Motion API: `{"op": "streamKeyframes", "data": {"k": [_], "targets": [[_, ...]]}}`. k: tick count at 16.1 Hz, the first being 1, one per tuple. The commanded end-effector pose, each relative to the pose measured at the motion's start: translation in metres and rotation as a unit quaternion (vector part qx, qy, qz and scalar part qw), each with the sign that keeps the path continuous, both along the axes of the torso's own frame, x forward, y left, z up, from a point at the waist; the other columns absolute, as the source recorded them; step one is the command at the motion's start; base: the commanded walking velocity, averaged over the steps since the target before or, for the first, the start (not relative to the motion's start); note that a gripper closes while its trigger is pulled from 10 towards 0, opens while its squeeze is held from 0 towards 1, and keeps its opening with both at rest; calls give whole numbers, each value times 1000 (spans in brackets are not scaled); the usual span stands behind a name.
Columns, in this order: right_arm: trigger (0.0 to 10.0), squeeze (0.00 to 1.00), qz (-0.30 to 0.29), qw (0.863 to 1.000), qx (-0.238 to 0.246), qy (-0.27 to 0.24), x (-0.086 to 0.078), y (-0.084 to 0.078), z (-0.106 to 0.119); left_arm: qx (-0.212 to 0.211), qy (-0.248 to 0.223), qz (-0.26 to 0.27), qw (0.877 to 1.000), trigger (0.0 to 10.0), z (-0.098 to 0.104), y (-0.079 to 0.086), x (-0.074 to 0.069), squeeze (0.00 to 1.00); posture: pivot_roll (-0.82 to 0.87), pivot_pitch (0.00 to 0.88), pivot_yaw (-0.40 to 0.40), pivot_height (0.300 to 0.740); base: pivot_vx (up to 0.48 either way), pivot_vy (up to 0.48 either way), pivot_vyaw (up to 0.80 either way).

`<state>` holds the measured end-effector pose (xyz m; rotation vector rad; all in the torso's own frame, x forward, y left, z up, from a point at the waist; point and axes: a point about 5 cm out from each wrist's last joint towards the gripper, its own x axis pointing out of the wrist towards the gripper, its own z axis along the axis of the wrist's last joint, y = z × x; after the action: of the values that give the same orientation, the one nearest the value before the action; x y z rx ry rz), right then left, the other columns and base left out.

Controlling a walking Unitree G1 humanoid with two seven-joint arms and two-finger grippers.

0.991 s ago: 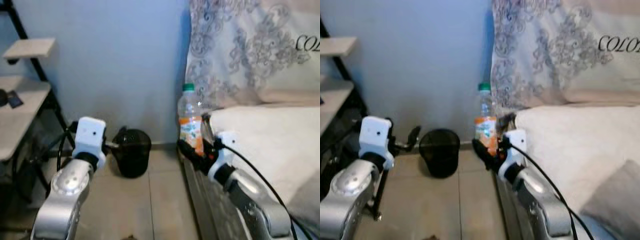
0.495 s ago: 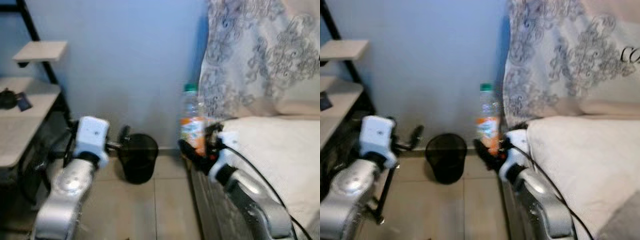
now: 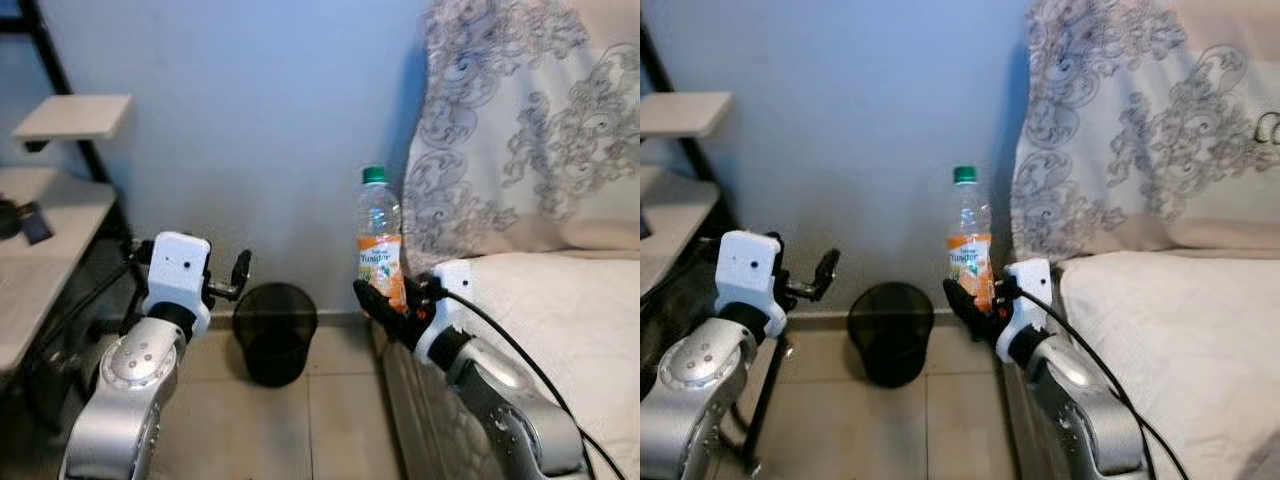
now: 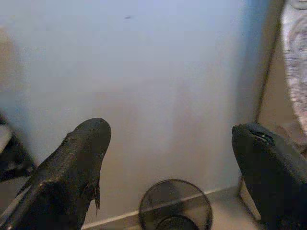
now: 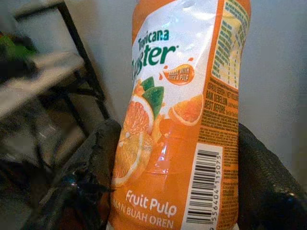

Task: Clean up the room

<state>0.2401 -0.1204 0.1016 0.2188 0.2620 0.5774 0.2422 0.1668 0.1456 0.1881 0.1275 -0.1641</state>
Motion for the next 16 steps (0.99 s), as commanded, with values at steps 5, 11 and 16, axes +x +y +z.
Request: {"op": "streamKeyframes", "data": {"k": [5, 11, 16], "targets": [[10000, 0, 14, 1000, -23, 5, -1, -1, -6, -2, 6, -16, 1000, 10000, 0, -6, -1, 341, 116, 0, -13, 740, 303, 0, 800], [10000, 0, 12, 1000, -24, 7, 1, -1, -9, -1, 7, -17, 1000, 10000, -1, -6, -2, 337, 121, 0, -17, 740, 303, 0, 101], [10000, 0, -12, 1000, -12, 13, 6, -5, -9, -1, 8, -20, 1000, 10000, -1, -7, -1, 337, 122, 0, -17, 740, 302, 0, 0]]}}
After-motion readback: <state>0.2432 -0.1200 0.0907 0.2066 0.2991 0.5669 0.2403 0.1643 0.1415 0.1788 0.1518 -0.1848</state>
